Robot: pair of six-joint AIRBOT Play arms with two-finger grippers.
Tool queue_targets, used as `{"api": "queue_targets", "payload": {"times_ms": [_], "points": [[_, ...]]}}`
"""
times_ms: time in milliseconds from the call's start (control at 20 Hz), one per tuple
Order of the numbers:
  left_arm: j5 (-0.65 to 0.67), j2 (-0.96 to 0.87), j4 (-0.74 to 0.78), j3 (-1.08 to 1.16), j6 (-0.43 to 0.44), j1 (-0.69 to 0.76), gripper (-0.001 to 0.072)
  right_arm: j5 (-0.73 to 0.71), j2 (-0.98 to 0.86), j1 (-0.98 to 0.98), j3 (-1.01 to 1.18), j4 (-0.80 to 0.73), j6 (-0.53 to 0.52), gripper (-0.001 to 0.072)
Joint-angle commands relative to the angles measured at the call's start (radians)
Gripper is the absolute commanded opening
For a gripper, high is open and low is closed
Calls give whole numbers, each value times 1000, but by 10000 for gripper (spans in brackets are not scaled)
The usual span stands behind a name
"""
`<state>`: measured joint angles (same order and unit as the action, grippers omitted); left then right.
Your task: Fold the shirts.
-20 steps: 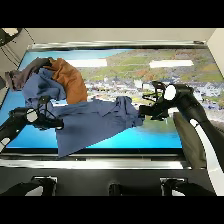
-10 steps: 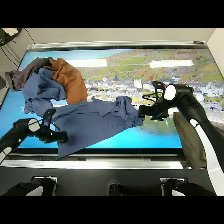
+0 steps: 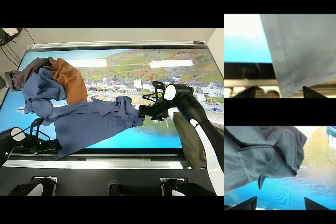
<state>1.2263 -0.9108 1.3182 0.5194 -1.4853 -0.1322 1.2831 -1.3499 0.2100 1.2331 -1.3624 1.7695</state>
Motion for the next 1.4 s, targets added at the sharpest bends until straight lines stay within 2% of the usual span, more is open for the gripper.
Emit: {"api": "queue_targets", "payload": {"times_ms": [0,50,100,350,450,550,600,650,750,900,1150,1250,1300,1350], "points": [[-1,6,-125,-87,62,-64,702,0,1,0,0,0,0,674],[-15,-1,-148,-106,65,-64,630,0,1,0,0,0,0,674],[-35,-5,-175,-115,65,-62,591,0,1,0,0,0,0,674],[-92,-5,-223,-132,64,-33,588,-1,1,0,0,0,0,674],[-104,-11,-223,-145,62,-33,484,-9,1,0,0,1,0,674],[-114,-14,-223,-149,62,-33,286,-23,1,0,0,2,1,675],[-120,-13,-224,-149,62,-33,140,-39,1,0,0,8,1,674],[-121,-13,-224,-149,64,-33,23,-57,1,0,0,17,1,674],[-122,-11,-223,-149,69,-33,22,-90,1,0,0,25,-1,674],[-121,-9,-223,-139,85,-33,22,-161,-13,-1,0,-76,12,673],[-120,-9,-223,-124,97,-33,22,-89,-154,-1,0,-63,-39,672],[-116,-9,-223,-121,99,-33,22,-115,-200,-1,0,-64,-43,671],[-116,-9,-223,-121,99,-33,22,-140,-212,-1,0,-55,-46,662],[-116,-9,-223,-121,99,-33,22,-173,-219,-1,0,-50,-45,577]]}}
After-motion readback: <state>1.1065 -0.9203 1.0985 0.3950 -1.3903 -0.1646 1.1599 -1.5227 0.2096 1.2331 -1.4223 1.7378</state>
